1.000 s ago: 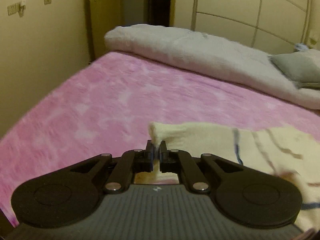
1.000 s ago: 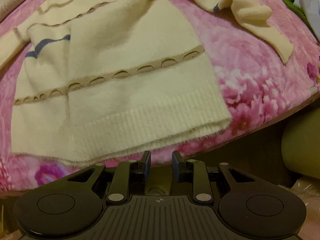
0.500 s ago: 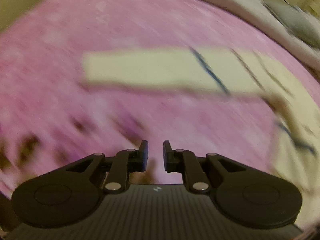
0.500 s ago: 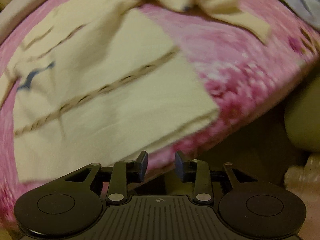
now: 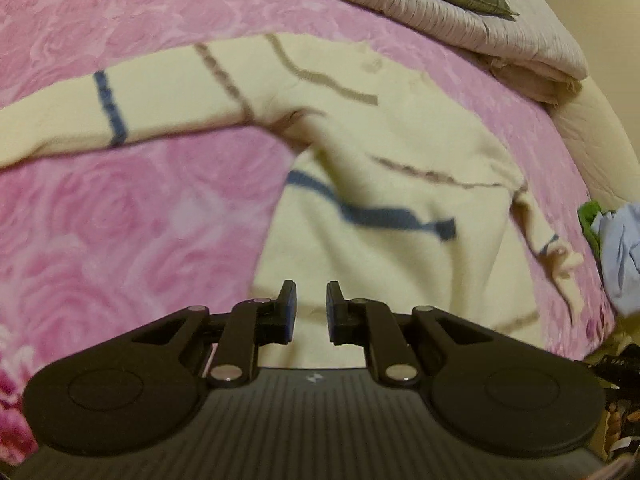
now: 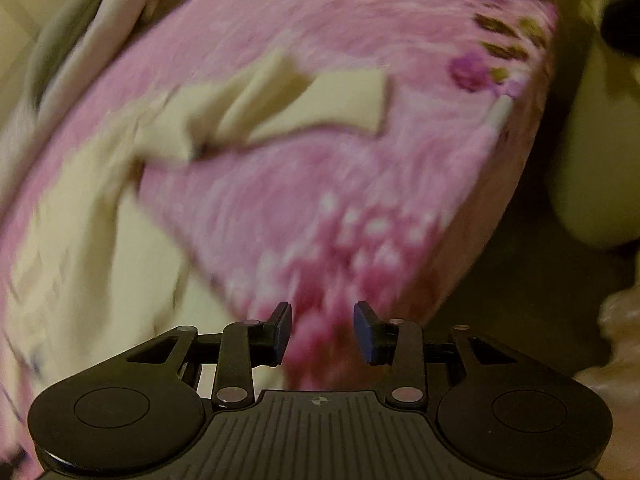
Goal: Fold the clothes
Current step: 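Smooth the sweater body with the left tool while the right tool moves aside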
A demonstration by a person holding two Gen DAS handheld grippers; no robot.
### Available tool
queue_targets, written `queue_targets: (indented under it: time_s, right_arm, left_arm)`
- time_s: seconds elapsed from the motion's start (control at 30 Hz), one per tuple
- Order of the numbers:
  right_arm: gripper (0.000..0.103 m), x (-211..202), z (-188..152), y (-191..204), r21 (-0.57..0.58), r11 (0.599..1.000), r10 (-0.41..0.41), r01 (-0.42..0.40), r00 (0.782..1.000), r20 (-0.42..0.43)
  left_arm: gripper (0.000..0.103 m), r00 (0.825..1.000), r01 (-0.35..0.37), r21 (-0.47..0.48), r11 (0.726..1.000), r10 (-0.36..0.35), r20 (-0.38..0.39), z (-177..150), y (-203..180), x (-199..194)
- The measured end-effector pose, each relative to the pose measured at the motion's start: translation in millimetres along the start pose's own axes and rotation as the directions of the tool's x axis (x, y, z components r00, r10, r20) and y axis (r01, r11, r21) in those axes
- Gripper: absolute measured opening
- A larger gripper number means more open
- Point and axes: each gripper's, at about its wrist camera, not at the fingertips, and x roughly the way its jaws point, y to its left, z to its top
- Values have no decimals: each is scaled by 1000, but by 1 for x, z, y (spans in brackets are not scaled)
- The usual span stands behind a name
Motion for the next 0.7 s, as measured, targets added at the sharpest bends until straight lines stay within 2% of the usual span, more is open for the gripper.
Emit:
queue_targets:
  time_s: [0.1,0.17,0.27,0.37,0.4,0.43,0.47,0.5,0.53,0.57,0.63,0.7]
  right_arm:
    - [38,14,41,-29,175,977,115,-120,993,42]
    - [38,28,67,-49,311,926,196,-213,977,86]
    - [38,57,94,-75,526,789,279,-318,948,154]
    - [38,95,110,-93,702,627,334,-339,930,151]
    - [38,103,114,-95,732,597,346,-329,928,135]
    - [36,107,119,-94,743,586,353,-323,927,125]
    - [25,107,127,-91,726,610,345,-319,931,119]
    - [4,100,140,-83,656,686,312,-313,942,123]
    - [4,93,153,-75,581,756,280,-301,951,129]
    - [3,83,168,-68,502,808,263,-307,952,159]
    - [3,55,207,-56,346,860,287,-375,916,281]
    - [3,23,245,-48,204,885,313,-418,860,403]
  left_arm:
    - [11,999,-39,6,999,39,2,5,-21,10]
    - [11,999,-52,-22,998,52,0,4,-32,13]
    - [11,997,-72,-85,994,72,-2,0,-47,18]
    - [11,995,-95,-152,984,95,-7,-4,-59,26]
    - [11,995,-101,-171,980,101,-9,-5,-62,28]
    - [11,994,-106,-187,977,106,-10,-5,-65,30]
    - [11,994,-111,-204,973,111,-11,-6,-68,31]
    - [11,993,-116,-218,969,117,-9,-5,-70,31]
    - [11,992,-120,-228,966,123,-5,-4,-71,30]
    - [11,992,-125,-238,963,128,-1,-2,-73,29]
    - [11,990,-131,-242,961,140,17,1,-74,25]
    - [11,987,-148,-231,962,157,22,4,-74,22]
